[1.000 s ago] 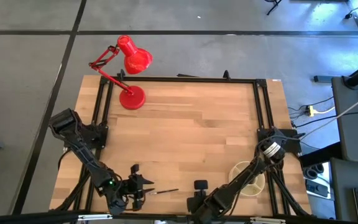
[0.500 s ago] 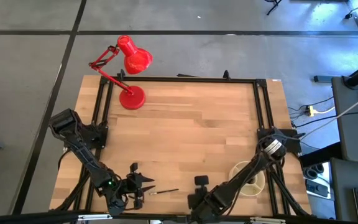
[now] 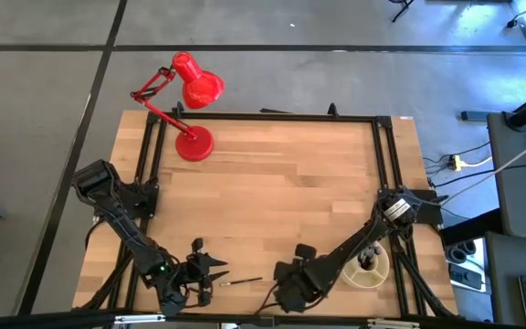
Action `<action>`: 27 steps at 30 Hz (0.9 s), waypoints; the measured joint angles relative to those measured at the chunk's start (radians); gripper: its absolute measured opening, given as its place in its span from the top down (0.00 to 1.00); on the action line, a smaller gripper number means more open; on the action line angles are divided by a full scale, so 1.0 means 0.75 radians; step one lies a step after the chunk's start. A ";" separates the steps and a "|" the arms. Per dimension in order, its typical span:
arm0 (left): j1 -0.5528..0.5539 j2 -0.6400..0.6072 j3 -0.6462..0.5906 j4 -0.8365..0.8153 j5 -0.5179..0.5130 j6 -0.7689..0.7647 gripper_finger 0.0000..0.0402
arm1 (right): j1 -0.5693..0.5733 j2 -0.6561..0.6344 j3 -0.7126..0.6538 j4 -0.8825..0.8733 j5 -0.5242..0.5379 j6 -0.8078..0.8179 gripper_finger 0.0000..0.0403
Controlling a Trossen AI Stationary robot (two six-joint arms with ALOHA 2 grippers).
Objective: Sort items
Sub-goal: Put the eyeshadow brush into the brush organizer
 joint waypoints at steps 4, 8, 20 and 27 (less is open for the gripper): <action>0.000 0.000 0.000 0.000 0.001 0.000 0.74 | -0.007 0.002 0.000 0.069 -0.065 0.022 0.64; 0.000 0.000 0.000 0.000 0.004 0.000 0.74 | -0.010 0.008 -0.008 0.074 -0.077 0.070 0.64; 0.000 0.000 0.000 -0.009 0.005 0.000 0.74 | -0.042 0.003 -0.149 0.130 -0.086 0.081 0.76; 0.000 -0.001 0.000 -0.018 0.005 0.000 0.74 | -0.049 0.006 -0.152 0.101 -0.075 0.058 0.97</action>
